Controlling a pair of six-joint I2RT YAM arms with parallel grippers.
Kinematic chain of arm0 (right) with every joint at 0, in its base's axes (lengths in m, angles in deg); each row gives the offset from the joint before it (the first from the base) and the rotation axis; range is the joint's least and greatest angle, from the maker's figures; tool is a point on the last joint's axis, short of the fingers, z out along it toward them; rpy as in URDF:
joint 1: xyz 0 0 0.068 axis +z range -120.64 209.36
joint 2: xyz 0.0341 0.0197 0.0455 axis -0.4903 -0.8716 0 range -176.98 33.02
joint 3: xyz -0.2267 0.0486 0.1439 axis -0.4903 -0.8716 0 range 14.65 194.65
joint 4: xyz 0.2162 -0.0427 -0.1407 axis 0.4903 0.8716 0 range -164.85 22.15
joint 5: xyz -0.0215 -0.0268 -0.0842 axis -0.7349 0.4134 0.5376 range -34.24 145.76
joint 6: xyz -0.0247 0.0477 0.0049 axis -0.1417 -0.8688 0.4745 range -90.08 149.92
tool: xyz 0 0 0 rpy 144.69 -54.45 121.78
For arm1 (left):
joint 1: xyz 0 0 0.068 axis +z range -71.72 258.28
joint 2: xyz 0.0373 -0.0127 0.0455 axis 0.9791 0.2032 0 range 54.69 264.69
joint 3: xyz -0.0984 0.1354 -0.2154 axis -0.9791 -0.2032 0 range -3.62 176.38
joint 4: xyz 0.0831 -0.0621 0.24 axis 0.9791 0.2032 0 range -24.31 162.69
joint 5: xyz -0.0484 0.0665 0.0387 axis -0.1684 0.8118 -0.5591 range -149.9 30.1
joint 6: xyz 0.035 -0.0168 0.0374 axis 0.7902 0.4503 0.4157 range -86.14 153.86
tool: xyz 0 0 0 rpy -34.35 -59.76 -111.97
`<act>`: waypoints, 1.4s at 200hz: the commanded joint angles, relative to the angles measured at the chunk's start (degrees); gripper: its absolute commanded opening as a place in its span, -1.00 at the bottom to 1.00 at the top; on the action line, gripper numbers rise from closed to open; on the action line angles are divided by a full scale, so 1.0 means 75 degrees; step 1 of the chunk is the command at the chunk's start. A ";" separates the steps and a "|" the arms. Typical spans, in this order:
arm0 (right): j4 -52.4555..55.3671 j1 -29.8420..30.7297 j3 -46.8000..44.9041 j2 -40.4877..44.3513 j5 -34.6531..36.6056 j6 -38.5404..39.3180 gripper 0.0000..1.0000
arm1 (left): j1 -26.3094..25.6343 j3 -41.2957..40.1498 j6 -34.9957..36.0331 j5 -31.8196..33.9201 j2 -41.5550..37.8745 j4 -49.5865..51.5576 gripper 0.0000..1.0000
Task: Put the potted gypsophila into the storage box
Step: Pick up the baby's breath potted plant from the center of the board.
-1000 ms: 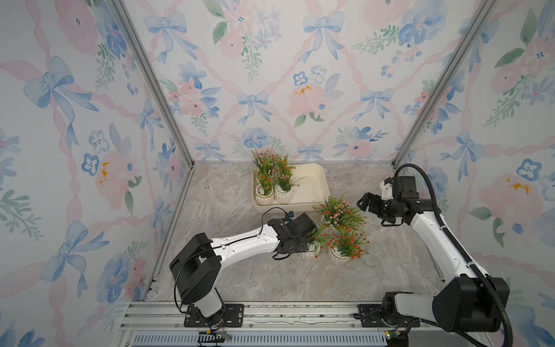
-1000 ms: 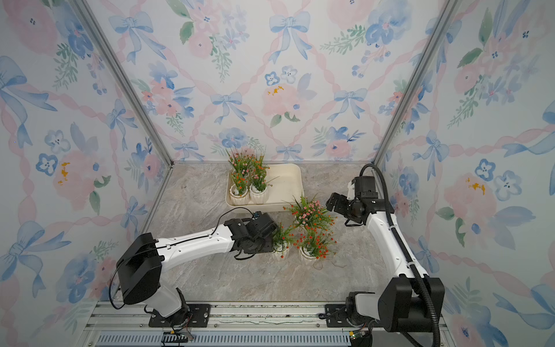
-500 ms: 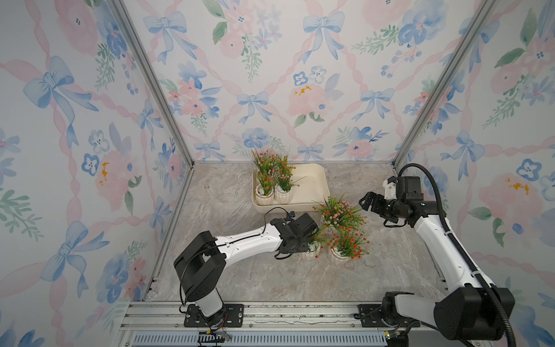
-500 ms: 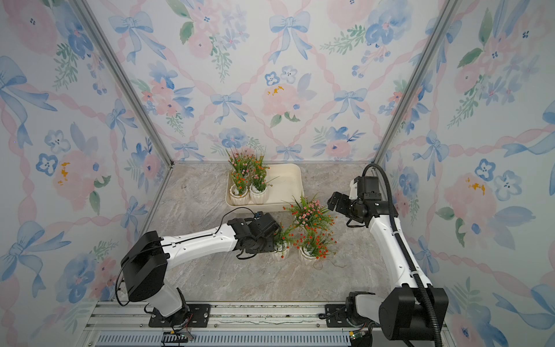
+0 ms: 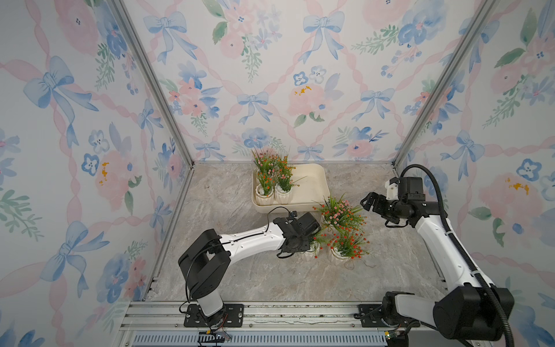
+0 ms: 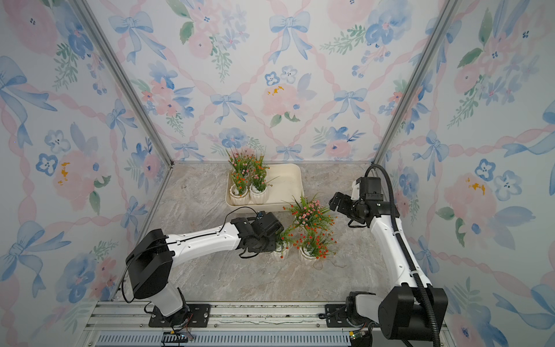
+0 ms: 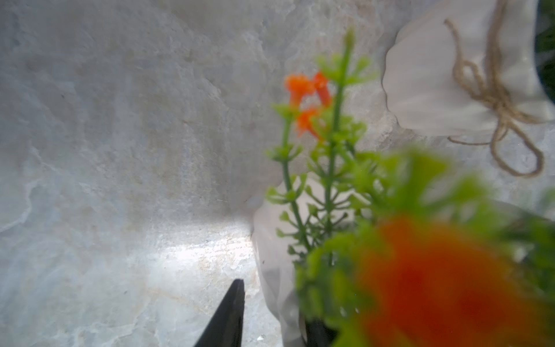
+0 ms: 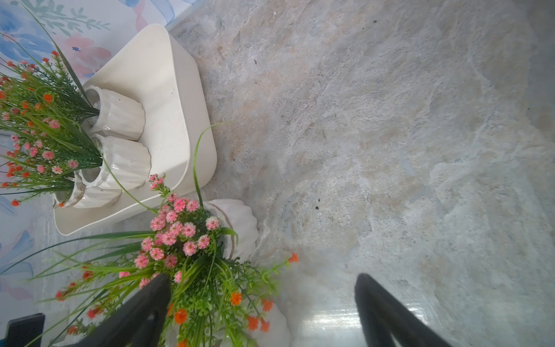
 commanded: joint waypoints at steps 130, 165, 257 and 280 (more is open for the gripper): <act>-0.0161 -0.0162 -0.0343 -0.0179 -0.0149 0.0083 0.94 | 0.0151 -0.0003 0.0416 -0.0393 0.0309 0.0289 -0.85; -0.0138 -0.0152 -0.0298 -0.0185 -0.0190 0.0076 0.94 | 0.0178 -0.0065 0.0477 -0.0415 0.0196 0.0307 -0.98; -0.0193 -0.0159 -0.0241 -0.0312 -0.0299 0.0008 0.94 | 0.0763 0.0460 0.1026 -0.0354 -0.0696 0.0546 -1.00; -0.0243 -0.0154 -0.0187 -0.0403 -0.0448 -0.0068 0.94 | 0.1162 0.1204 0.1723 -0.0363 -0.0687 0.0794 -1.00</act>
